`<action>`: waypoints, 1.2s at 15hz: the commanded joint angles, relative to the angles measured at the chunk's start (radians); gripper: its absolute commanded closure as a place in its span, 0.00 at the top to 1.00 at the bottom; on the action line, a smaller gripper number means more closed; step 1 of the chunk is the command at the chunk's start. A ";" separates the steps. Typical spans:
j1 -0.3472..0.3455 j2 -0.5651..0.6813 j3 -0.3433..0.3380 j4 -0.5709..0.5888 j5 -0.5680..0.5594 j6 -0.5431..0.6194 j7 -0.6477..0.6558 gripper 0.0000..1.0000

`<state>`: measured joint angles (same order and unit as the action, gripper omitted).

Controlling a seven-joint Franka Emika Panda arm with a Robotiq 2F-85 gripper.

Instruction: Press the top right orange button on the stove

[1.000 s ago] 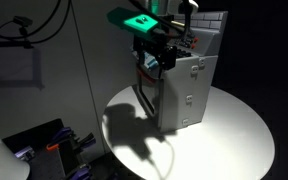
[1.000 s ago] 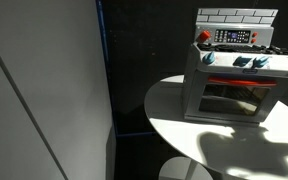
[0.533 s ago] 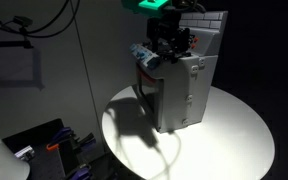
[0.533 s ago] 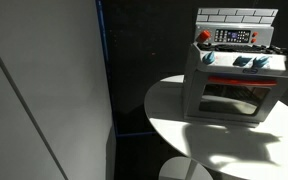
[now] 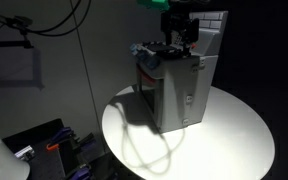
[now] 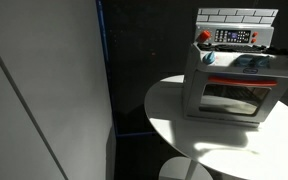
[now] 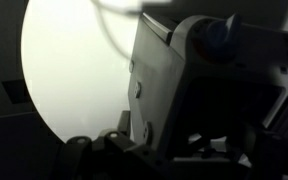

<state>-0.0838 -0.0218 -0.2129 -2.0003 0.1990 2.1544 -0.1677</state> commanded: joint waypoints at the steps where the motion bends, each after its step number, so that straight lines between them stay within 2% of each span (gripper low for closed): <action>1: -0.017 0.046 0.036 0.068 -0.054 0.038 0.114 1.00; 14: 0.002 0.096 0.083 0.074 -0.290 0.282 0.418 1.00; 18: 0.005 0.095 0.085 0.069 -0.334 0.300 0.458 1.00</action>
<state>-0.0771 0.0647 -0.1325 -1.9524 -0.0987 2.4520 0.2502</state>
